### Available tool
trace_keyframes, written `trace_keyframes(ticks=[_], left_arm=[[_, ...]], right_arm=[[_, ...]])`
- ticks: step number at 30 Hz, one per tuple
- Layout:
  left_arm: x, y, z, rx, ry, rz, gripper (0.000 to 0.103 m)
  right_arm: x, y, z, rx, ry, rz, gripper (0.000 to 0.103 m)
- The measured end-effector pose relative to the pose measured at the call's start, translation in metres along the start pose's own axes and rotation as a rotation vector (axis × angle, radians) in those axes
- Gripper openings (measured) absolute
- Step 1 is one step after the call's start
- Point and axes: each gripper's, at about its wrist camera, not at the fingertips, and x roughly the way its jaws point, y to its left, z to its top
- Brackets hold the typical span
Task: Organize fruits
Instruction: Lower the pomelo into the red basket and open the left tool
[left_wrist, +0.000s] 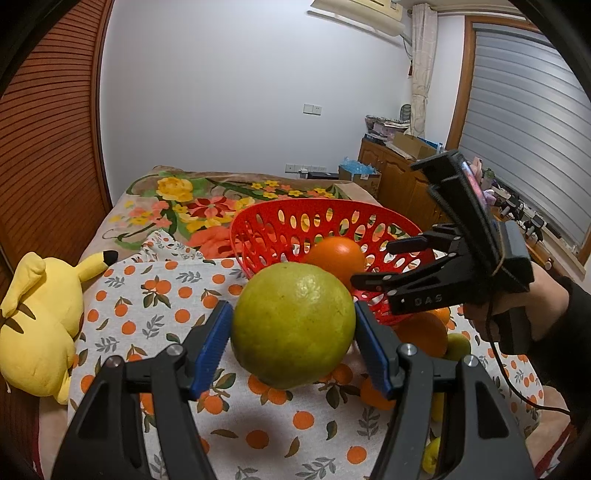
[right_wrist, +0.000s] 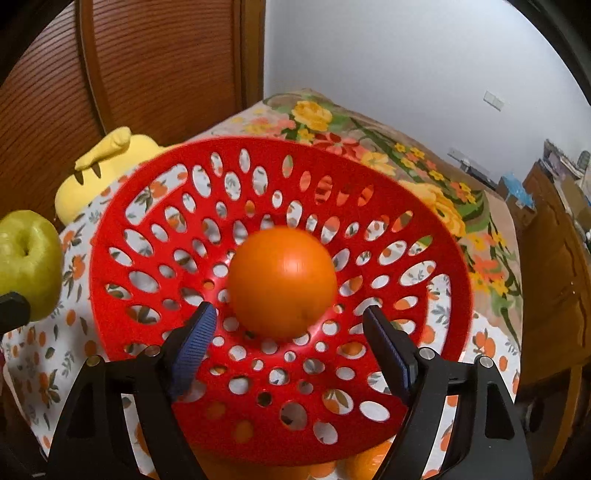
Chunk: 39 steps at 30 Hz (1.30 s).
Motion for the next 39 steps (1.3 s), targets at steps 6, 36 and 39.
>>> trace_keyframes(ticks=[6, 36, 39], left_arm=[[0.01, -0.007, 0.005, 0.012, 0.012, -0.018, 0.065], [0.092, -0.062, 0.024, 0.104, 0.122, -0.009, 0.066], [0.095, -0.062, 0.021, 0.101, 0.13, -0.006, 0.066]], right_arm=[[-0.029, -0.01, -0.009, 0.049, -0.083, 0.002, 0.083], [-0.082, -0.054, -0.069, 0.178, -0.225, -0.028, 0.083], [-0.083, -0.053, -0.07, 0.179, -0.223, -0.025, 0.083]])
